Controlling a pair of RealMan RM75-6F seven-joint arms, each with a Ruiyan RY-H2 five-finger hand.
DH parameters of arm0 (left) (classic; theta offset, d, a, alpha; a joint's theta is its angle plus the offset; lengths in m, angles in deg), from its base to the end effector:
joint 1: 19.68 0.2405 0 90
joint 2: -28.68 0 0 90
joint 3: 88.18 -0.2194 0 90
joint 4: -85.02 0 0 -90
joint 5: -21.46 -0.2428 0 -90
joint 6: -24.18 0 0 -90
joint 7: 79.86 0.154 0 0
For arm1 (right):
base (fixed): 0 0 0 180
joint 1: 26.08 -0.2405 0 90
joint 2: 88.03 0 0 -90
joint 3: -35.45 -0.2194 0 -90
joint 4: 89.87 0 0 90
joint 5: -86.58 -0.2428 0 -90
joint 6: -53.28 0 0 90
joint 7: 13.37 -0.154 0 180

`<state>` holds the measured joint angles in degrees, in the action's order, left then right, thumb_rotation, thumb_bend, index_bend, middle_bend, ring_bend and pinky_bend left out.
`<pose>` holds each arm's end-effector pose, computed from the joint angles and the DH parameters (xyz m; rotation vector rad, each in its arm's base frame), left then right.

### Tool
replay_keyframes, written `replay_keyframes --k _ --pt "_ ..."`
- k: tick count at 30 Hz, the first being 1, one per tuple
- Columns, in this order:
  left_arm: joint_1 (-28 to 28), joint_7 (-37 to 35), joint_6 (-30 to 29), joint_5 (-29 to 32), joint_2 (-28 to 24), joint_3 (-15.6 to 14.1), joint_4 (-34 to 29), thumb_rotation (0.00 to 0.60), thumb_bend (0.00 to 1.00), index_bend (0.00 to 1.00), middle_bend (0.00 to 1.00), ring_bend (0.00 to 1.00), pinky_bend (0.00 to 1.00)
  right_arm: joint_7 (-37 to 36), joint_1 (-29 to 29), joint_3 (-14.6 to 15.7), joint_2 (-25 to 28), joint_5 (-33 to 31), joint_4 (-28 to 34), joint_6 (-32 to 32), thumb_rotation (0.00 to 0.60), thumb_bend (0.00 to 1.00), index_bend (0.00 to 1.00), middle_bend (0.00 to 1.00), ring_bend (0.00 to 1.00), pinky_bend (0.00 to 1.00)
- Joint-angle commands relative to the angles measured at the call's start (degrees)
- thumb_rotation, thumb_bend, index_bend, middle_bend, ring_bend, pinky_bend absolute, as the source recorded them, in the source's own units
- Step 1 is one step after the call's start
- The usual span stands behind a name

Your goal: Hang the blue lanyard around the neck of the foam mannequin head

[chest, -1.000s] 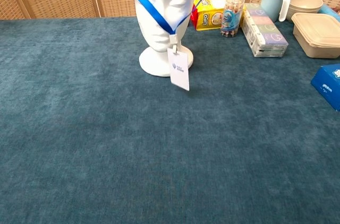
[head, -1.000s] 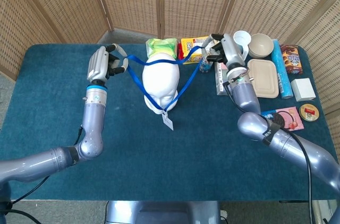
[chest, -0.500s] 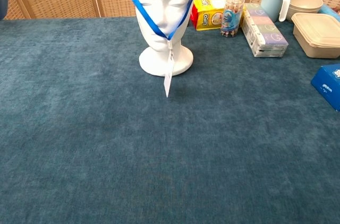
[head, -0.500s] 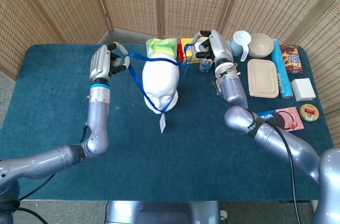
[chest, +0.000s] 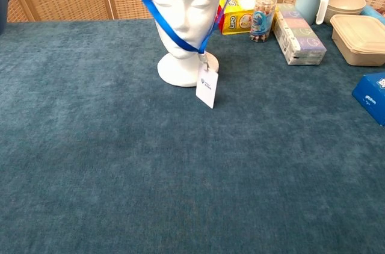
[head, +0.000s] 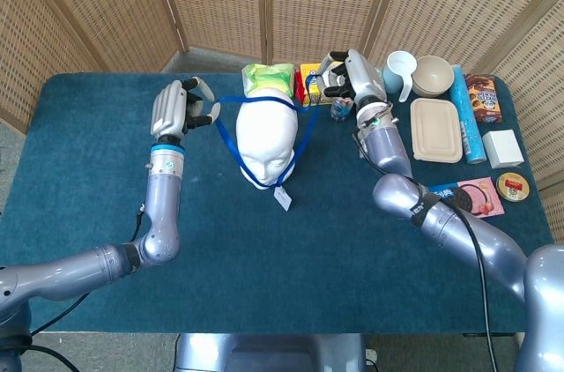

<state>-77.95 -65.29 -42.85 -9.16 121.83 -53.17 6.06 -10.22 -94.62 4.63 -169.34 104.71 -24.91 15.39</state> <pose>-0.0193 0.4425 0.0360 -1.0766 -1.3339 -1.3666 -0.0148 -0.5158 0.0762 1.2127 -1.5379 1.3424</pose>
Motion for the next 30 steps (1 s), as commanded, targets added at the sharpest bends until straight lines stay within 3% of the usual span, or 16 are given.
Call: replay_keyframes --k 1,4,7,10,19,26,30 --pt "0.07 0.91 0.96 0.78 -0.62 -0.24 -0.72 0.573 0.24 0.32 0.50 0.41 0.50 0.02 -0.14 0.45 0.21 0.22 -1.11 1.79 0.600 0.42 0.42 0.65 0.79 0.88" --pt "0.17 1.68 1.52 1.30 -1.17 -0.43 -1.31 0.512 0.20 0.20 0.30 0.19 0.31 -0.35 -0.19 0.66 0.31 0.21 -2.03 3.50 0.600 0.38 0.36 0.53 0.65 0.74" --pt "0.16 2.39 1.12 0.80 -1.47 -0.84 -1.48 0.477 0.18 0.14 0.19 0.07 0.22 -0.96 -0.13 0.75 0.47 0.67 -2.60 4.86 0.600 0.36 0.31 0.42 0.50 0.60" --pt "0.24 2.43 1.14 0.80 -1.71 -0.76 -1.86 0.447 0.16 0.11 0.14 0.01 0.16 -2.15 0.20 0.56 1.06 1.43 -2.62 6.75 0.600 0.34 0.27 0.36 0.40 0.46" --pt "0.49 2.68 0.53 0.76 -2.24 -0.67 -3.08 0.406 0.15 0.09 0.12 0.00 0.14 -6.25 1.85 -0.91 3.18 5.69 -0.51 8.22 0.600 0.31 0.25 0.30 0.30 0.33" --pt "2.47 2.71 0.24 0.39 -4.36 -1.52 -5.41 0.401 0.15 0.09 0.12 0.00 0.14 -9.81 3.75 -2.58 4.27 9.98 1.83 5.90 0.599 0.31 0.25 0.30 0.29 0.33" --pt "4.84 4.65 -0.11 -0.77 -7.74 -3.92 -9.48 0.402 0.15 0.09 0.12 0.00 0.14 -11.69 5.92 -3.38 5.22 12.77 4.86 1.94 0.600 0.31 0.25 0.30 0.29 0.32"
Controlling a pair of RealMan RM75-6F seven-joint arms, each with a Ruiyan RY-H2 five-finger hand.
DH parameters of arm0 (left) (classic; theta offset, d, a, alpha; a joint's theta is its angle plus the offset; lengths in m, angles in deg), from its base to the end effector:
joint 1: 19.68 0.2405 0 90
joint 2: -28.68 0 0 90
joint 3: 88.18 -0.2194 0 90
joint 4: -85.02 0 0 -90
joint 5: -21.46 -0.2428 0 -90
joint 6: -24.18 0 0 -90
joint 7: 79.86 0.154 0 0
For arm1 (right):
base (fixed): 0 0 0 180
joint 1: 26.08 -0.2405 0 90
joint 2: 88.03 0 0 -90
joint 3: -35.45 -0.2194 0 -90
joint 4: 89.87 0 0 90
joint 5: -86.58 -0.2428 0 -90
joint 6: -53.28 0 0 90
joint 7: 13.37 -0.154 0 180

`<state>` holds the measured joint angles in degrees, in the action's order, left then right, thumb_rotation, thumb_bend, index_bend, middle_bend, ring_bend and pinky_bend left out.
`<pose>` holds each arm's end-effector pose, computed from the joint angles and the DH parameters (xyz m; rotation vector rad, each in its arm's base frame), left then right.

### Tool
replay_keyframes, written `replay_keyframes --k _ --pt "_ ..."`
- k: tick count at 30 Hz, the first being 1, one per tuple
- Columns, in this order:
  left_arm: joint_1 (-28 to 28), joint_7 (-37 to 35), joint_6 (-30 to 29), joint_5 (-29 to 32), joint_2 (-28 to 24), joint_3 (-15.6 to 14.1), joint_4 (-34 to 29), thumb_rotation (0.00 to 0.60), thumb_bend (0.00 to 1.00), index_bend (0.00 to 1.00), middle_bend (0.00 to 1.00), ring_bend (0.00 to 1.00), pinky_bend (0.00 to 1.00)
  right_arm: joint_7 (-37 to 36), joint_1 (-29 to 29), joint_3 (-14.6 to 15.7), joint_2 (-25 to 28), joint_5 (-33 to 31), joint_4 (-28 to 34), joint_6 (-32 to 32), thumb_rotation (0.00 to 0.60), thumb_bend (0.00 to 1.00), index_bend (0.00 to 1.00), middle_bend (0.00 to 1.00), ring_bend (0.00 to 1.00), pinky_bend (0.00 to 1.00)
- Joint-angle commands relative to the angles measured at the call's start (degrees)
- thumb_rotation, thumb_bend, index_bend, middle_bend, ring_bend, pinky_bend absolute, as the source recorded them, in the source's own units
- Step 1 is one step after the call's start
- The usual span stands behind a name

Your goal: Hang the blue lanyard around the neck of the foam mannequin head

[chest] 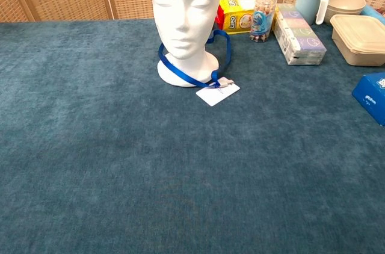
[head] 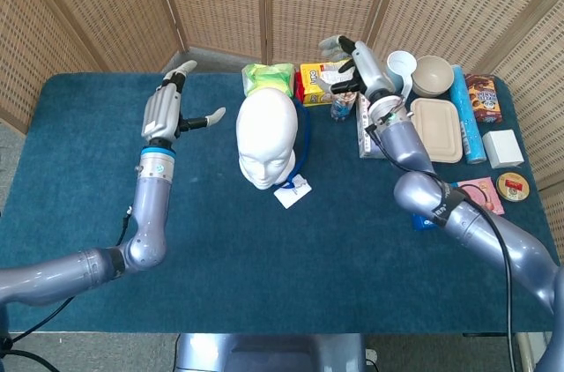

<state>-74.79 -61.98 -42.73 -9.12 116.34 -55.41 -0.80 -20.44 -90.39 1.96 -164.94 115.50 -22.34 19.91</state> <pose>-0.0324 0.4301 0.0477 -1.1503 -1.2870 -1.2981 -0.0177 -0.5164 0.1041 1.2518 -1.5454 1.4471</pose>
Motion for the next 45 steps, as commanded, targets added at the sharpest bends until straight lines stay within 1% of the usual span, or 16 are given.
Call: replay_keyframes --k 1,3,4,8,10,11,17,22,24,28,32,34,36,38,39,45 --pt "2.50 1.67 -0.41 -1.20 -3.33 -2.34 -4.03 0.402 0.15 0.09 0.12 0.00 0.14 -1.98 2.48 -0.83 1.22 3.03 3.51 -3.74 0.600 0.31 0.26 0.30 0.29 0.32" --pt "4.99 1.89 -0.78 -2.59 -6.14 -4.28 -7.69 0.401 0.16 0.09 0.12 0.00 0.14 -2.63 4.45 -0.74 2.19 5.39 6.36 -6.75 0.598 0.31 0.27 0.31 0.29 0.32" --pt "7.69 2.02 -1.50 -4.61 -8.80 -6.73 -10.70 0.403 0.16 0.09 0.12 0.00 0.14 -2.50 6.70 0.09 3.56 7.86 9.77 -9.40 0.598 0.31 0.27 0.31 0.29 0.32" --pt "12.78 -0.63 -2.21 -10.57 -13.54 -10.72 -15.37 0.398 0.16 0.09 0.12 0.00 0.14 -2.93 12.09 1.95 6.84 13.16 18.37 -14.69 0.600 0.31 0.27 0.31 0.29 0.33" --pt "14.91 -2.14 -2.47 -13.18 -15.28 -12.39 -16.67 0.399 0.16 0.09 0.12 0.00 0.14 -2.65 14.26 3.18 8.14 15.26 21.61 -16.63 0.600 0.31 0.27 0.32 0.29 0.33" --pt "16.58 -3.21 -2.76 -15.34 -16.66 -13.81 -17.53 0.399 0.16 0.09 0.12 0.00 0.14 -2.19 16.21 4.36 9.24 16.91 24.53 -18.52 0.600 0.31 0.27 0.32 0.29 0.33" --pt "22.90 -7.32 -3.80 -24.92 -22.04 -19.79 -19.34 0.401 0.16 0.09 0.12 0.00 0.14 2.03 24.36 10.32 14.25 23.72 36.99 -26.70 0.600 0.31 0.28 0.33 0.29 0.33" --pt "27.69 -11.07 -6.51 -32.82 -24.47 -23.82 -18.79 0.403 0.16 0.09 0.12 0.00 0.14 4.79 30.24 15.09 17.94 28.03 45.21 -31.29 0.600 0.30 0.29 0.33 0.30 0.33" --pt "28.87 -11.81 -7.20 -34.81 -25.03 -24.90 -18.55 0.404 0.16 0.09 0.12 0.00 0.14 6.15 31.83 16.51 18.71 29.62 46.86 -33.01 0.600 0.30 0.29 0.33 0.30 0.33" --pt "32.66 -11.47 -10.21 -39.60 -26.43 -28.30 -17.67 0.407 0.16 0.10 0.12 0.00 0.13 11.52 37.02 21.43 20.80 34.46 50.90 -38.67 0.600 0.30 0.30 0.34 0.30 0.33" --pt "35.68 -11.00 -12.55 -41.94 -27.45 -30.58 -18.09 0.404 0.16 0.11 0.12 0.00 0.13 15.48 40.75 24.75 21.54 37.94 52.47 -42.95 0.600 0.30 0.30 0.35 0.31 0.33" --pt "36.73 -10.64 -13.31 -42.81 -27.93 -31.45 -18.50 0.404 0.16 0.11 0.12 0.00 0.13 16.41 42.03 25.84 21.76 39.10 52.87 -44.21 0.600 0.30 0.30 0.35 0.31 0.33" --pt "38.58 -10.16 -14.71 -44.31 -28.79 -32.86 -19.47 0.404 0.16 0.11 0.12 0.00 0.13 17.71 44.23 27.71 22.04 41.34 53.23 -46.22 0.600 0.30 0.31 0.35 0.31 0.33" --pt "41.30 -9.74 -16.93 -46.87 -30.00 -35.23 -20.67 0.403 0.16 0.12 0.12 0.00 0.13 19.97 47.57 30.53 22.20 44.94 52.87 -49.75 0.600 0.30 0.31 0.36 0.31 0.33" --pt "42.14 -9.97 -17.52 -47.78 -30.38 -35.91 -21.04 0.401 0.16 0.12 0.12 0.00 0.13 20.47 48.67 31.35 22.04 46.29 52.60 -50.94 0.600 0.30 0.32 0.36 0.31 0.33" --pt "47.22 -12.58 -21.82 -51.46 -31.44 -38.29 -22.07 0.402 0.16 0.16 0.12 0.02 0.13 22.13 54.65 35.24 21.23 52.77 50.88 -56.60 0.600 0.30 0.34 0.38 0.33 0.33"
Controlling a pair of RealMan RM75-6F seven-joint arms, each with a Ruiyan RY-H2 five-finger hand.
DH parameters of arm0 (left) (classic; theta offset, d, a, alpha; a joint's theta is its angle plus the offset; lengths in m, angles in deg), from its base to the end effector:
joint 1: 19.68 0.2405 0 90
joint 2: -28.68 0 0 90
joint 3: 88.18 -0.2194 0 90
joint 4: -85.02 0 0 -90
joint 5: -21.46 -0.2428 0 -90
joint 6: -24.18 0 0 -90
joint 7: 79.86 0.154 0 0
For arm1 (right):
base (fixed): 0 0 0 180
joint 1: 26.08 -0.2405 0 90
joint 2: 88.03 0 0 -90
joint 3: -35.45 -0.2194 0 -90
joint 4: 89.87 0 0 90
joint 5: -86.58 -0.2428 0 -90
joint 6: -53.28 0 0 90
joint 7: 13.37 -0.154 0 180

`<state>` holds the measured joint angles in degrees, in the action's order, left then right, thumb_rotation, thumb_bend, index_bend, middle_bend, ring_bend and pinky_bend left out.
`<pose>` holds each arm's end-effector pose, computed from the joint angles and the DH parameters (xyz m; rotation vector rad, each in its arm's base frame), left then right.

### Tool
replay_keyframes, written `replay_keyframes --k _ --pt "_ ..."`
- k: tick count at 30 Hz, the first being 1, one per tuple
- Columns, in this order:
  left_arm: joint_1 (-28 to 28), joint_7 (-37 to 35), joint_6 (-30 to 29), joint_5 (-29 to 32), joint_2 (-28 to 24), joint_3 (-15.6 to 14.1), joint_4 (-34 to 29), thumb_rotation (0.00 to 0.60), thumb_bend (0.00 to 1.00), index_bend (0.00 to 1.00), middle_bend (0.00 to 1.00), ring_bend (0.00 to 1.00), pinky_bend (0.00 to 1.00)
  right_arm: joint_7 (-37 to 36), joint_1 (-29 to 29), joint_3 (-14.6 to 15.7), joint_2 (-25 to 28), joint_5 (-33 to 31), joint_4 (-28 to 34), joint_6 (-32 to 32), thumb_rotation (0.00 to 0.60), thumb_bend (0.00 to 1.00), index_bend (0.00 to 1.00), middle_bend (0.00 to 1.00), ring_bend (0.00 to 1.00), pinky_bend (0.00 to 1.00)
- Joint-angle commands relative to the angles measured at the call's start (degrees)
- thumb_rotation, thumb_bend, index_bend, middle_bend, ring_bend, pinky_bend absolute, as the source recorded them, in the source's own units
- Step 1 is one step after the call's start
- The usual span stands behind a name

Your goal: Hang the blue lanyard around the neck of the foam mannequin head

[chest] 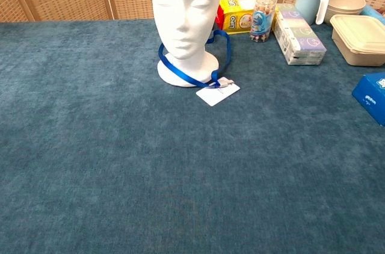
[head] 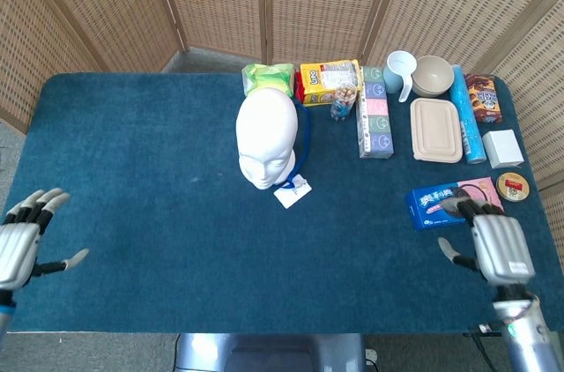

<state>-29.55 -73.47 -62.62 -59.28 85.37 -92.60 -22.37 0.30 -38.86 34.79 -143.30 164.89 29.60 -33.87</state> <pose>-0.2553 0.1786 0.1169 -1.4092 -0.9787 -0.8550 -0.1936 -0.2011 0.1204 1.3776 -0.9651 0.9738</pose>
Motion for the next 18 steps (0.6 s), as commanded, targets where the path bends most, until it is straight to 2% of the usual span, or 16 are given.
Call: replay_keyframes --k 1,7,11,18 --pt "2.79 -1.46 -2.63 -1.78 -0.44 -1.42 -0.57 0.401 0.16 0.16 0.13 0.03 0.13 1.61 3.92 2.94 -0.52 4.21 -1.31 -3.43 0.600 0.30 0.34 0.38 0.33 0.33" --pt "5.72 -2.25 -4.87 -3.67 -0.50 -2.84 -0.99 0.402 0.16 0.19 0.13 0.04 0.13 1.57 6.64 4.47 -0.66 6.92 -1.97 -5.49 0.600 0.30 0.35 0.39 0.33 0.33" --pt "9.73 -2.99 -7.59 -6.54 -0.94 -5.50 -1.99 0.401 0.16 0.20 0.14 0.05 0.13 -1.28 9.74 5.92 0.03 8.79 -3.34 -7.52 0.600 0.30 0.35 0.39 0.33 0.33" --pt "11.40 -3.27 -7.74 -8.23 -1.42 -5.89 -3.16 0.401 0.16 0.21 0.15 0.06 0.13 -5.21 11.23 5.97 0.85 10.09 -5.01 -7.40 0.600 0.30 0.35 0.40 0.34 0.34"
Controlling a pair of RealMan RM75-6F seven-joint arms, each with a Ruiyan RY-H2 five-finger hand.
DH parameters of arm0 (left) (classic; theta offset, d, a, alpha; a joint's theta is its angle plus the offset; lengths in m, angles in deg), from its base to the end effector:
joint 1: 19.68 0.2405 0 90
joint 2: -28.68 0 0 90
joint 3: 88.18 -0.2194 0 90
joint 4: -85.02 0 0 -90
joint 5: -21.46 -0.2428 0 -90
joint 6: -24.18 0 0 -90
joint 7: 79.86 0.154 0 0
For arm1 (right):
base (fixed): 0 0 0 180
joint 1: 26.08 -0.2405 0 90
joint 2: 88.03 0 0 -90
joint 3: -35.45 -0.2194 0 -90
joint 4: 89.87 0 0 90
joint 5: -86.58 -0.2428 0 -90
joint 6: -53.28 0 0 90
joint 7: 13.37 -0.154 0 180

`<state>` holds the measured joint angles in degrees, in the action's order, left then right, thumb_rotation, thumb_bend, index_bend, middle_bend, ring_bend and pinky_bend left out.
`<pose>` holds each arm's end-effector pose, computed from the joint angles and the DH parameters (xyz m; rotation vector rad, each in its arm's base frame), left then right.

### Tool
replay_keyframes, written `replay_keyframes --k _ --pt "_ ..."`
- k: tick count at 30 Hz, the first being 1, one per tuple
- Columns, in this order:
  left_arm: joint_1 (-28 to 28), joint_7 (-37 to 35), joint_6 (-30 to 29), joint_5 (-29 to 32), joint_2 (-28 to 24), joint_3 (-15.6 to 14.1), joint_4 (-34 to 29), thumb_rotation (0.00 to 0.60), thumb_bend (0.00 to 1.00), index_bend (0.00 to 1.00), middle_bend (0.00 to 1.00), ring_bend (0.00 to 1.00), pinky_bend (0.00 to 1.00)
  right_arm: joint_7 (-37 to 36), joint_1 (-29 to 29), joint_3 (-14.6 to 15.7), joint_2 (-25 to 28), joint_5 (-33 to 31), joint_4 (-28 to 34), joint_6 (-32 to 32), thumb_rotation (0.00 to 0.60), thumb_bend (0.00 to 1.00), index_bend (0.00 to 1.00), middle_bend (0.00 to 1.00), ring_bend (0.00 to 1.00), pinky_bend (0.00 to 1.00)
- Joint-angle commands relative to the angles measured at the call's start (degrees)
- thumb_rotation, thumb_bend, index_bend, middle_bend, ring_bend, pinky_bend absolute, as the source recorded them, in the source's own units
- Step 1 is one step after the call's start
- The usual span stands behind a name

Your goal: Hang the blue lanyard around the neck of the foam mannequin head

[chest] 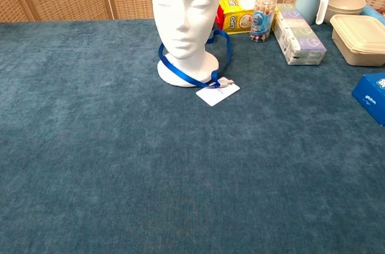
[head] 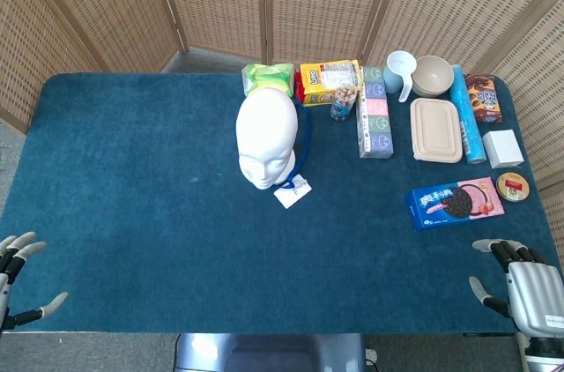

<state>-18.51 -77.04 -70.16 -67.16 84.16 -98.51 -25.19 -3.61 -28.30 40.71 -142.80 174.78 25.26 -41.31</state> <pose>-0.2573 0.1067 0.1220 -1.3149 -1.0965 -0.8593 -0.2266 -0.1424 0.1302 1.3287 -0.9600 0.9272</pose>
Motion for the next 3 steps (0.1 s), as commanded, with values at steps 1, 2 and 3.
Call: replay_keyframes --k 1,2,3 --pt "0.57 0.38 -0.36 -0.44 -0.33 0.15 -0.62 0.403 0.16 0.21 0.15 0.06 0.13 -1.82 0.85 0.01 0.45 0.01 -0.90 0.23 0.600 0.30 0.35 0.40 0.34 0.34" --pt "0.76 0.38 -0.31 -0.40 -0.49 0.29 -0.95 0.402 0.16 0.21 0.15 0.06 0.13 -2.33 0.98 -0.15 0.53 -0.03 -1.14 0.40 0.600 0.30 0.35 0.40 0.34 0.34" --pt "0.86 0.31 -0.16 -0.35 -0.64 0.37 -1.20 0.403 0.16 0.21 0.15 0.06 0.13 -2.62 1.11 -0.28 0.56 -0.04 -1.31 0.47 0.600 0.30 0.35 0.40 0.34 0.34"
